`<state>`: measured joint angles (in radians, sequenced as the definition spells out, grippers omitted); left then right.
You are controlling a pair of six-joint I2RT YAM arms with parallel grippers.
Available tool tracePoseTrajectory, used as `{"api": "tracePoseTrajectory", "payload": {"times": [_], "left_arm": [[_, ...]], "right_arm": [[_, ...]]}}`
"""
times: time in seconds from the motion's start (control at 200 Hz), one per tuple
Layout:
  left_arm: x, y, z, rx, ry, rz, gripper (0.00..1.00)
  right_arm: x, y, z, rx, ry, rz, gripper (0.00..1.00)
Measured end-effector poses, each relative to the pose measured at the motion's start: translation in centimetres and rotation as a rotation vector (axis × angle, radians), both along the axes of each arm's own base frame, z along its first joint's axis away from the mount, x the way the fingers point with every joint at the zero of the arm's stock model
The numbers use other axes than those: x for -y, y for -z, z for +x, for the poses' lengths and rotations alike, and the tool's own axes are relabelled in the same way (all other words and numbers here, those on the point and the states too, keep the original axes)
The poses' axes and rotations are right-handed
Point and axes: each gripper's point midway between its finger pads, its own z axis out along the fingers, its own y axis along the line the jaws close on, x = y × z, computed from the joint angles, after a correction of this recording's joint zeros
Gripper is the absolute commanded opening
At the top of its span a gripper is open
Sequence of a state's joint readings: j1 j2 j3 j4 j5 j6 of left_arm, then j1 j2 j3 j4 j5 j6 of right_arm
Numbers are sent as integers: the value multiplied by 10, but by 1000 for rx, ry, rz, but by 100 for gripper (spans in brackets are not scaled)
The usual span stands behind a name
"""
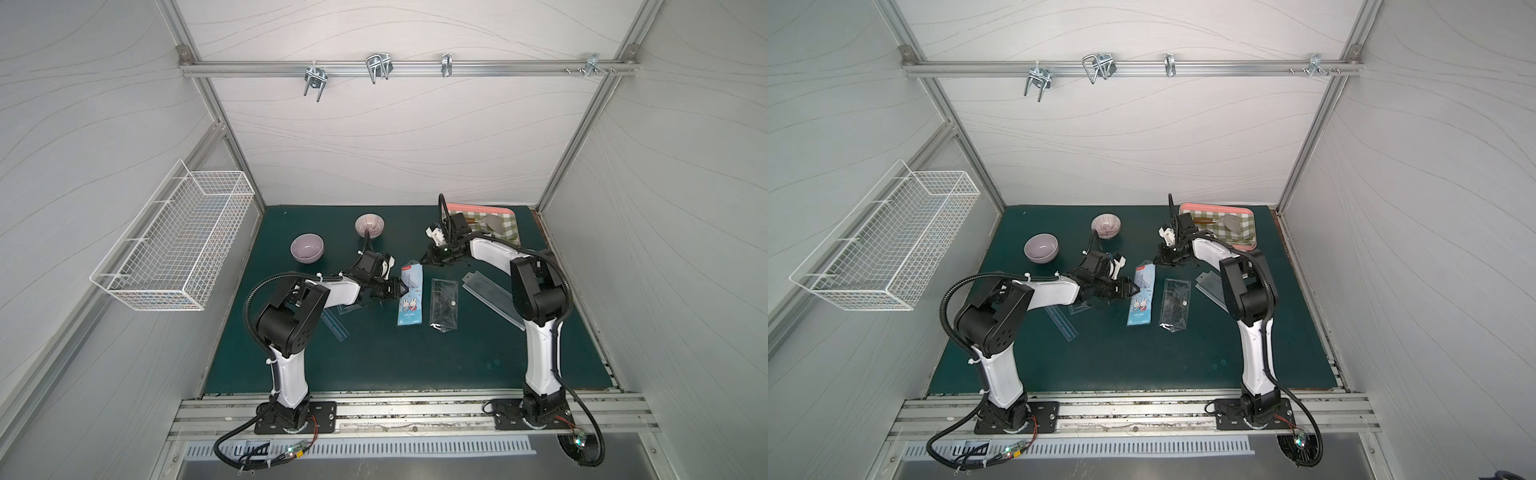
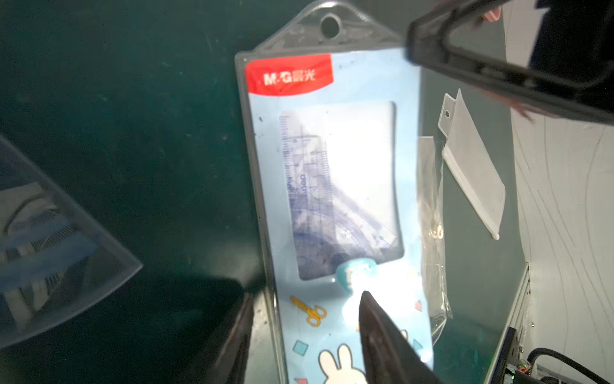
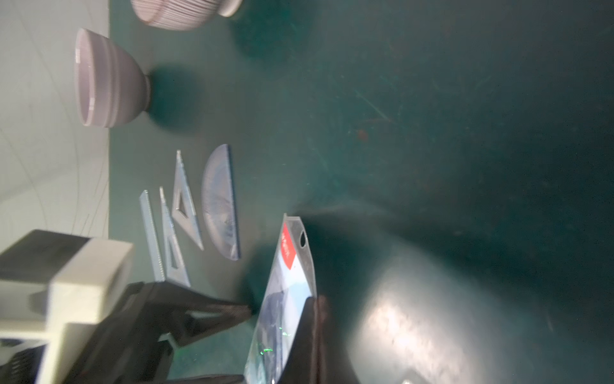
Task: Open the ruler set and take out the ruler
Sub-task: Pick up the ruler set bag from the center of the board.
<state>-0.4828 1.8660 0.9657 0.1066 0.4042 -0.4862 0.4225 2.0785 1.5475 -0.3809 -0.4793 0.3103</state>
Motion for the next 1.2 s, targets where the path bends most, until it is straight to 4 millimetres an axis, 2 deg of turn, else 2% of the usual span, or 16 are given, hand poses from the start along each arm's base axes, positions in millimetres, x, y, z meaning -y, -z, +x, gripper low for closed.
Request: {"api": "tracePoseTrajectory", "payload": {"times": [0.18, 0.285, 0.315, 0.49, 0.61, 0.815, 1.055, 1.2], "left_arm": [[-14, -11, -9, 24, -19, 46, 80], [-18, -31, -13, 71, -19, 41, 91], [-19, -38, -14, 88, -19, 38, 99], [-9, -82, -19, 211, 16, 8, 100], [1, -96, -26, 267, 57, -4, 100], [9, -89, -37, 285, 96, 23, 100], [15, -84, -44, 331, 117, 107, 100], [14, -83, -42, 359, 93, 159, 100]], "right_arm": [[-1, -50, -8, 93, -3, 19, 0], [-5, -74, -14, 146, -7, 27, 0], [-6, -79, -16, 157, -8, 26, 0], [-17, -85, -30, 174, -11, 17, 0], [-26, -79, -37, 165, -14, 10, 0], [-41, -85, -46, 179, -7, 13, 0], [-54, -127, -55, 277, 13, 58, 0], [-59, -141, -59, 332, 34, 54, 0]]}}
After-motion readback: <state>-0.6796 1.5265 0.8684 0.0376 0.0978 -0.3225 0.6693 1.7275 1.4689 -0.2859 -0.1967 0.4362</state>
